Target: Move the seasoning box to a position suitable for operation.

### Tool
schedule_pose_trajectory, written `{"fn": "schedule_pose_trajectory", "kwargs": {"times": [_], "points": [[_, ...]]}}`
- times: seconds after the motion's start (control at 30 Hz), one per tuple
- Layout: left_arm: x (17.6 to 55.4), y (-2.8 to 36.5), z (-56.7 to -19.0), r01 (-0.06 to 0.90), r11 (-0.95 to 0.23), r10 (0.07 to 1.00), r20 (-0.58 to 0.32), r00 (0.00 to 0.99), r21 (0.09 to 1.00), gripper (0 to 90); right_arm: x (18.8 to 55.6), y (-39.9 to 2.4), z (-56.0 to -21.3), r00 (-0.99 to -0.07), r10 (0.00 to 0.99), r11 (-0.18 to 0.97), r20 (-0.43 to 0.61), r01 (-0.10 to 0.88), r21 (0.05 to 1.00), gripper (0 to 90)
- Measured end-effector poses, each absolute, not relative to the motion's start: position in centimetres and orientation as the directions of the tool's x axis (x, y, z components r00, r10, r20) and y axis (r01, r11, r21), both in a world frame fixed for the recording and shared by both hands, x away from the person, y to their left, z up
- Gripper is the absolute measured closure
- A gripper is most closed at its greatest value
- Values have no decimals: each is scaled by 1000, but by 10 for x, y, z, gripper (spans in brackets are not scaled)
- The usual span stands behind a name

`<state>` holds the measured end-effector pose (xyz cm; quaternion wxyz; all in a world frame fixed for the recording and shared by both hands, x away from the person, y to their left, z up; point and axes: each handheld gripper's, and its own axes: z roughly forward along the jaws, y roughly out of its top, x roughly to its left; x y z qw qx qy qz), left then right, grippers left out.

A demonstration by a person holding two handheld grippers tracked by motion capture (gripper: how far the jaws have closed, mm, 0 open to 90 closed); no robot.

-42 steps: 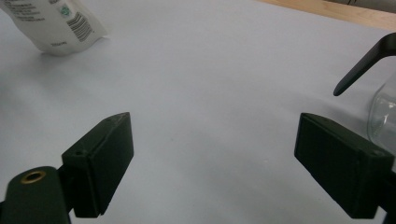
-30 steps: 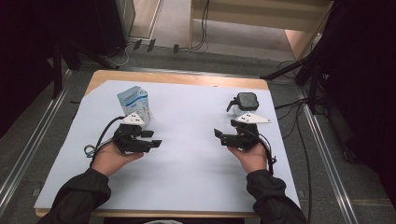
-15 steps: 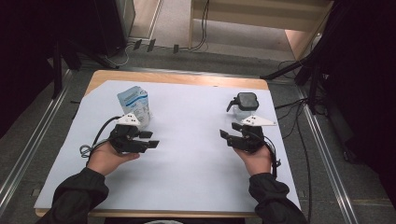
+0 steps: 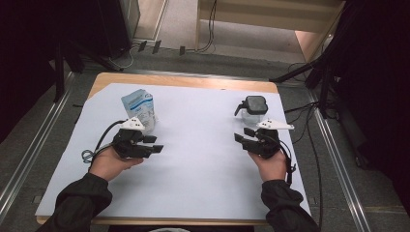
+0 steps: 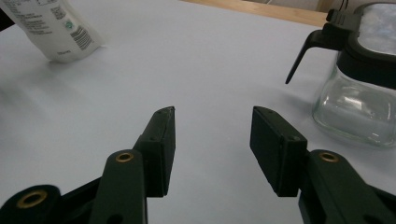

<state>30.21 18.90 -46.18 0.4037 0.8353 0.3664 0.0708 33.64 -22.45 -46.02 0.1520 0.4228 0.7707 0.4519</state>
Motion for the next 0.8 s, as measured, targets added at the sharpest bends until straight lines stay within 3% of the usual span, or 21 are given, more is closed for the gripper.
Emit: {"fn": "schedule_pose_trajectory", "kwargs": {"times": [0.33, 0.7, 0.8], "points": [[300, 191, -458, 533, -411, 639, -183, 747, 740, 412, 341, -236, -461, -568, 808, 211, 155, 524, 825, 512], [301, 195, -458, 554, -376, 655, -210, 726, 743, 371, 350, -251, -459, -502, 851, 161, 152, 527, 835, 420], [298, 195, -456, 541, -380, 655, -195, 730, 751, 370, 358, -257, -464, -476, 868, 150, 145, 528, 836, 349]]}}
